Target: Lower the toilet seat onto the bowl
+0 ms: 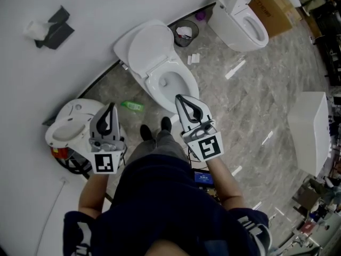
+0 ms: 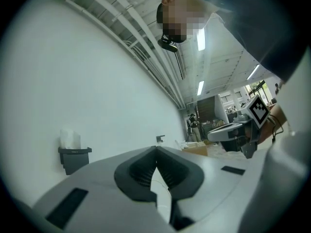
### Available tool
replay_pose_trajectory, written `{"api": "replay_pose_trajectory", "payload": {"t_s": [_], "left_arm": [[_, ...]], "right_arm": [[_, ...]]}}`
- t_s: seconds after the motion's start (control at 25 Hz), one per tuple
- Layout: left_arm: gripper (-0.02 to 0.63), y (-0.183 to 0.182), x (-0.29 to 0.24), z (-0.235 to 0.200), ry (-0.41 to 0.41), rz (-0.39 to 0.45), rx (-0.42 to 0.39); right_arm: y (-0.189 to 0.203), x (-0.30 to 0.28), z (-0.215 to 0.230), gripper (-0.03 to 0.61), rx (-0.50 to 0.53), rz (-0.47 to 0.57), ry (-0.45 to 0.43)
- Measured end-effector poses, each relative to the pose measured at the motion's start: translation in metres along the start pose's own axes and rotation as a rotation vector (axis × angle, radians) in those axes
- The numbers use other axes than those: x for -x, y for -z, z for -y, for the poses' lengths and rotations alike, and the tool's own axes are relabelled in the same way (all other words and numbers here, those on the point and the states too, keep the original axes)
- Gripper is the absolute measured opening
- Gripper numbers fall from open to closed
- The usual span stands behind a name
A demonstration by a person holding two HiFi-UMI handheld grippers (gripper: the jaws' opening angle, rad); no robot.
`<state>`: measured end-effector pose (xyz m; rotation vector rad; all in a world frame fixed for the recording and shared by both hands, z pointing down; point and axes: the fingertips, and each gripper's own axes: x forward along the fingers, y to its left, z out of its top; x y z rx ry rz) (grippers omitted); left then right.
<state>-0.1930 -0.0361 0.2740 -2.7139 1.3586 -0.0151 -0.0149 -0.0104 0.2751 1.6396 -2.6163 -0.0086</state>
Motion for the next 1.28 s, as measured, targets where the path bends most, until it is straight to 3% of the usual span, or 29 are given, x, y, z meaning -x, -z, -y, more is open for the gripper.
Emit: {"api": "replay_pose_trajectory", "payload": {"t_s": [0.24,1.28], "left_arm": [[0.025,-0.005,0.006,-0.007,-0.013,0.006,0.001],[0.025,-0.014,0.011,-0.005,-0.022,0.022,-0.006]], "right_arm": [[-0.010,-0.005,-0.012,0.020,0.043,-0.001,-0.006],[-0.018,-0.003,-0.009,0.020,0.063,-0.025,0.026]]}}
